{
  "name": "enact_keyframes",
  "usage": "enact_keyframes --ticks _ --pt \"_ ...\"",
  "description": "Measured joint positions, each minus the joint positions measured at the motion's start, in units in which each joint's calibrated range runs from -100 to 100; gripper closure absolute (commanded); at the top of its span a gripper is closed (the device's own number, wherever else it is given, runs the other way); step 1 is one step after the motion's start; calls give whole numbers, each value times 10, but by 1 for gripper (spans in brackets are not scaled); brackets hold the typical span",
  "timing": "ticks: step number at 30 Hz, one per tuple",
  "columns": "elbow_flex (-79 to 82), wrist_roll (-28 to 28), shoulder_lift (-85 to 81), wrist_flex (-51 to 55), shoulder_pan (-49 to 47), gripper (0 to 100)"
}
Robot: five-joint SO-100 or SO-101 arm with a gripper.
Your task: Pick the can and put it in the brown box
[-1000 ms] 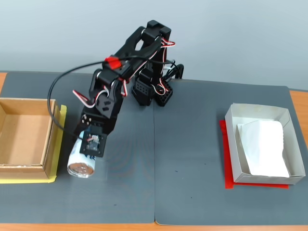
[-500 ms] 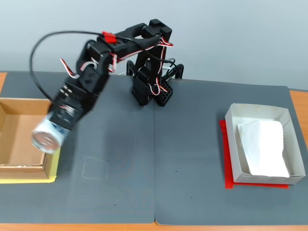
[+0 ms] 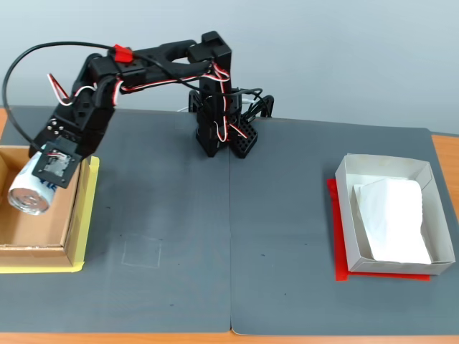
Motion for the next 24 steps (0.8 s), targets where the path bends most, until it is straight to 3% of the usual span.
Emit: enact_keyframes --ticks 15,24 --pt "-144 3 139 -3 -7 91" --pt "-151 6 155 -32 -4 67"
